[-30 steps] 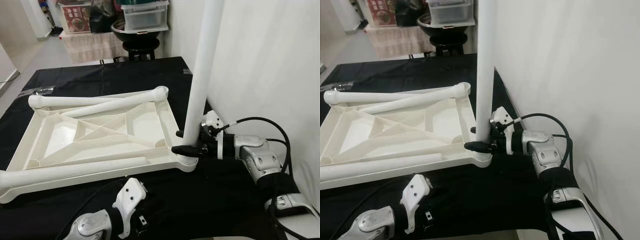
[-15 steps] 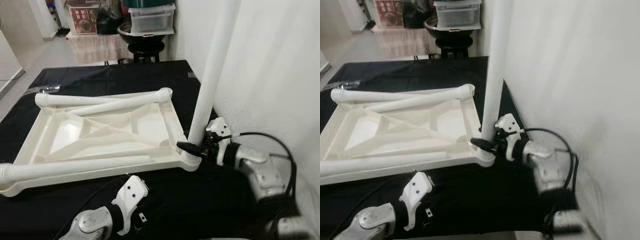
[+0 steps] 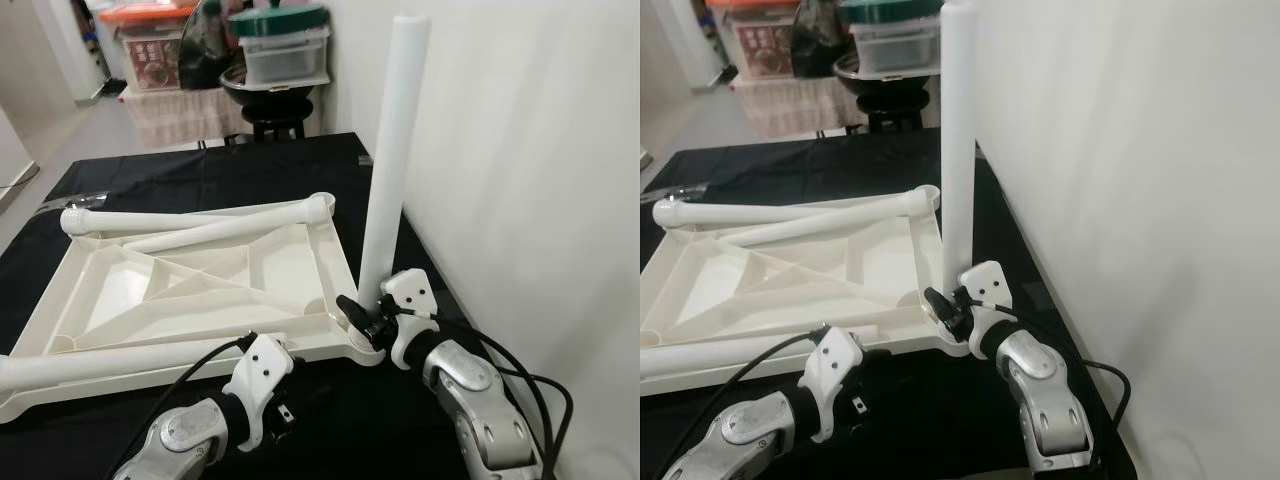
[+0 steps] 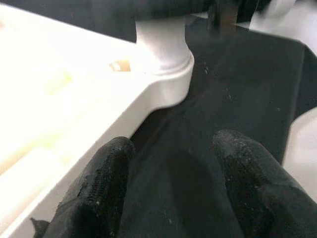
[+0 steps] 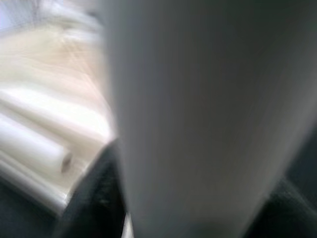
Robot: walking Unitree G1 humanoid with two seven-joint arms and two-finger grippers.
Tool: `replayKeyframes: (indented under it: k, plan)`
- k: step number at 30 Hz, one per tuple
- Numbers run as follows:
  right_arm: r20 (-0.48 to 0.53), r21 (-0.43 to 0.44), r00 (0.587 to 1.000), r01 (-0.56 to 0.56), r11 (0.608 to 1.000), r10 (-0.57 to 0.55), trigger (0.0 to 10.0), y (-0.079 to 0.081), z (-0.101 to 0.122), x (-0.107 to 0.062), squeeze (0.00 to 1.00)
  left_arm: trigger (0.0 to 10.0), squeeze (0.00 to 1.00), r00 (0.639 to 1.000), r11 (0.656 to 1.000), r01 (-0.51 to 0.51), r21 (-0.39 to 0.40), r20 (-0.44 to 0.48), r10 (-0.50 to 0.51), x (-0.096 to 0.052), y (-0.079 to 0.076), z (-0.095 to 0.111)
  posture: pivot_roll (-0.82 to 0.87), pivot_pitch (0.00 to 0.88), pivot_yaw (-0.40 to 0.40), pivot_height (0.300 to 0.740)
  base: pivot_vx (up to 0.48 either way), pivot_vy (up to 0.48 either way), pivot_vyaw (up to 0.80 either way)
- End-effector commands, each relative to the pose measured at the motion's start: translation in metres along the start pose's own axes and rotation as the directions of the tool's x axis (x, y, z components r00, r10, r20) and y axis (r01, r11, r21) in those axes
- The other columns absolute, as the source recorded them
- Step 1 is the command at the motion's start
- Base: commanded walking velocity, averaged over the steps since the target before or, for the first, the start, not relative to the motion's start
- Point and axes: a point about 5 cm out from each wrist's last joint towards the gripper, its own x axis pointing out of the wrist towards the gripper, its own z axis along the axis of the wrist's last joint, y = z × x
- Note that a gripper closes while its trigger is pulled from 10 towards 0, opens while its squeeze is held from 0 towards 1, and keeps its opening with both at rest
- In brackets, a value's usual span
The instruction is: Building children table
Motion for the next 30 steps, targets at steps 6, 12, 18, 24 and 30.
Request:
replayKeyframes:
  k: [6, 12, 18, 24, 30]
  plan:
    - [0.047, -0.115, 0.952, -0.295, 0.948, 0.302, 10.0, -0.013, 0.03, -0.004, 0.0, 10.0, 0.0, 0.991, 0.998, -0.069, -0.002, 0.116, 0.069, -0.004, 0.005, 0.004, -0.07, 0.072, 0.016, 0.74, 0.0, 0.0, 0.0]
    - [-0.059, -0.191, 0.887, -0.459, 0.867, 0.457, 10.0, -0.038, 0.037, -0.006, 0.0, 10.0, 0.0, 0.987, 0.997, -0.042, -0.058, 0.154, 0.051, -0.003, 0.004, 0.002, -0.06, 0.06, 0.008, 0.74, 0.0, 0.0, 0.0]
    - [-0.098, -0.198, 0.865, -0.501, 0.842, 0.492, 10.0, -0.055, 0.044, -0.001, 0.0, 10.0, 0.0, 0.984, 0.997, -0.032, -0.076, 0.173, 0.044, -0.002, 0.004, 0.001, -0.06, 0.059, 0.008, 0.74, 0.0, 0.0, 0.0]
    - [-0.076, -0.139, 0.862, -0.507, 0.851, 0.501, 0.0, -0.069, 0.052, 0.009, 0.0, 10.0, 0.0, 0.976, 0.995, -0.029, -0.097, 0.213, 0.049, -0.001, 0.002, 0.0, -0.07, 0.057, -0.003, 0.74, 0.0, 0.0, 0.0]
    - [-0.064, -0.135, 0.889, -0.458, 0.879, 0.453, 0.0, -0.073, 0.044, 0.006, 0.0, 10.0, 0.0, 0.971, 0.993, -0.022, -0.112, 0.232, 0.048, -0.002, 0.001, 0.0, -0.08, 0.073, -0.007, 0.74, 0.0, 0.0, 0.0]
